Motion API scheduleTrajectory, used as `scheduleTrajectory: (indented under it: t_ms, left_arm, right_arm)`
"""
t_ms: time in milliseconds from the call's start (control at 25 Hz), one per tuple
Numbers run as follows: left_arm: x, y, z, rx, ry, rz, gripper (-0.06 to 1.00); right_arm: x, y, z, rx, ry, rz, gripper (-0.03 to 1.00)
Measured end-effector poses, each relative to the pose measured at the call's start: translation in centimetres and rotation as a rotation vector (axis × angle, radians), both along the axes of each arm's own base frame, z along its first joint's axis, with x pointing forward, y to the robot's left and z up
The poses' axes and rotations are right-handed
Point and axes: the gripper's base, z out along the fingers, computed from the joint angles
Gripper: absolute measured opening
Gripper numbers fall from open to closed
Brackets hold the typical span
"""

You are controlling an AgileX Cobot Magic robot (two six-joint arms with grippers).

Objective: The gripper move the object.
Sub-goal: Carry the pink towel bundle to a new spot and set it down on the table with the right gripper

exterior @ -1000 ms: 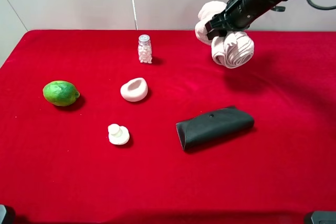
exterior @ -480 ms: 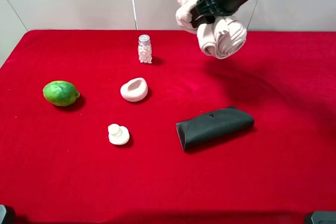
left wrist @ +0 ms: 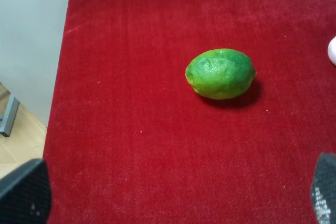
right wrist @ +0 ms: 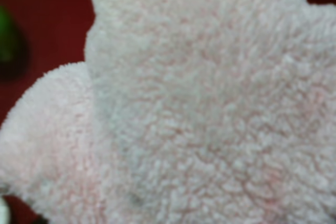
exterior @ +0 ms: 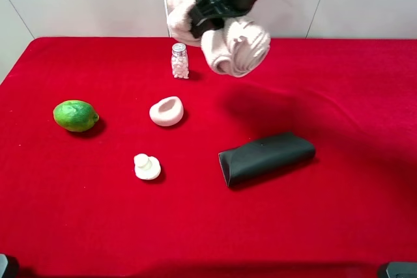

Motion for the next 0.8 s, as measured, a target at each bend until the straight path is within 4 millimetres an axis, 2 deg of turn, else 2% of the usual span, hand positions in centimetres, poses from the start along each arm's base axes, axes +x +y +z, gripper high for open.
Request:
scheduleTrajectory:
  t_ms: [280,800]
  left_arm:
    - [0.0,0.0,0.0,0.0,0.0,0.0,0.97]
    - [0.0,0.0,0.0,0.0,0.0,0.0,0.97]
  right_arm:
    - [-3.0,4.0,1.2,-0.003,-0.033,0.128,0.41]
    - [-8.3,8.7,1.2,-0.015,-0.073,0.304,0.41]
